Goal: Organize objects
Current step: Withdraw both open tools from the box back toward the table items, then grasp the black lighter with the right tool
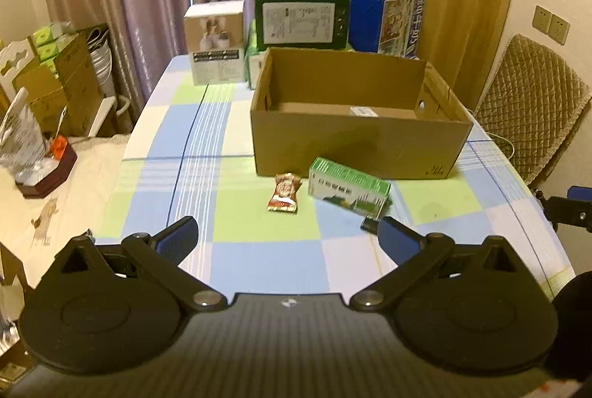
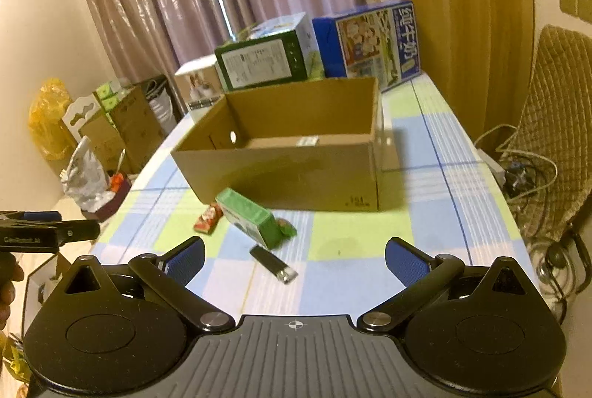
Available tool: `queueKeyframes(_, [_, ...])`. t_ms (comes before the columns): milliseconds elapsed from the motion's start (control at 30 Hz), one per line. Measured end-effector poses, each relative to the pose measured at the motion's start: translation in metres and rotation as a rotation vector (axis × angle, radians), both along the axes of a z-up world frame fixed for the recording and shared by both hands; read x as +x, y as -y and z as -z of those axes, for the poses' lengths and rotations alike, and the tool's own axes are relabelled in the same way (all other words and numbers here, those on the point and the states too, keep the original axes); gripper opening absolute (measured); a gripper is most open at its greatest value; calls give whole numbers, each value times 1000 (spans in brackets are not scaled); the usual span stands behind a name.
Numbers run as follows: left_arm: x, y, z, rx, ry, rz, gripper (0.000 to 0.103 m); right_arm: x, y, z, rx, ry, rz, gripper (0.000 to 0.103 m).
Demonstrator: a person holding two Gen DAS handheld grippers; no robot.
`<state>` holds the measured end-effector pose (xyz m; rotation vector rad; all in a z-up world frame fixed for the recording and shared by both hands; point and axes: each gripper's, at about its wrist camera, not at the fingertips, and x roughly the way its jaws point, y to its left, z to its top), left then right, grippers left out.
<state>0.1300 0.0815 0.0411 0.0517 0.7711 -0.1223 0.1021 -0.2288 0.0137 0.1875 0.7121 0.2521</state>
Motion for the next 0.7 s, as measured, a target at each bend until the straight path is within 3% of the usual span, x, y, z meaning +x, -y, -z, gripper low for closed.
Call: queueKeyframes(700, [4, 4, 28, 7, -57, 1, 102, 1, -13, 28, -29, -35, -26, 101])
